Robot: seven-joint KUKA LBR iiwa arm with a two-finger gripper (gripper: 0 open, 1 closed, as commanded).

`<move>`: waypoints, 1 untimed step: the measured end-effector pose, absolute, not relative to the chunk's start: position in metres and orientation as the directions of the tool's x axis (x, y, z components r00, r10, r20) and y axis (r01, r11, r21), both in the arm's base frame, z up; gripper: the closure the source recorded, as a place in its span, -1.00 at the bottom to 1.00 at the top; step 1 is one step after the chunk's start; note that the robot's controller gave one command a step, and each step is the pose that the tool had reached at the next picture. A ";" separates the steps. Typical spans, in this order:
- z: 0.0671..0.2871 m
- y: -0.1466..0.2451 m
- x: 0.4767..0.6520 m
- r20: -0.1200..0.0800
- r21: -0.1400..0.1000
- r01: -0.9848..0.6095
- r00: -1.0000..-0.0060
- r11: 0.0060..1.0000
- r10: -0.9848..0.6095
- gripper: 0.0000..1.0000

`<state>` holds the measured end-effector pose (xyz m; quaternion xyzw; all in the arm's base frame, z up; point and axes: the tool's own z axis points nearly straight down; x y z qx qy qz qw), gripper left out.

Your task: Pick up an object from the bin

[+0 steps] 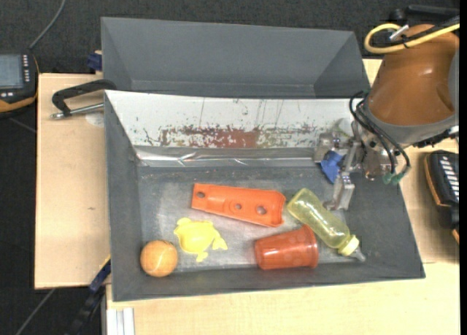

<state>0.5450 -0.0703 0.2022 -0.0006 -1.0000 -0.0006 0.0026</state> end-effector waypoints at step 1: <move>0.207 -0.070 0.547 -0.004 0.000 0.000 -1.000 1.000 0.000 -1.00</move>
Offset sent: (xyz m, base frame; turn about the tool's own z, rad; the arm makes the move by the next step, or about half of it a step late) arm 0.0004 0.0200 -0.1322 0.0388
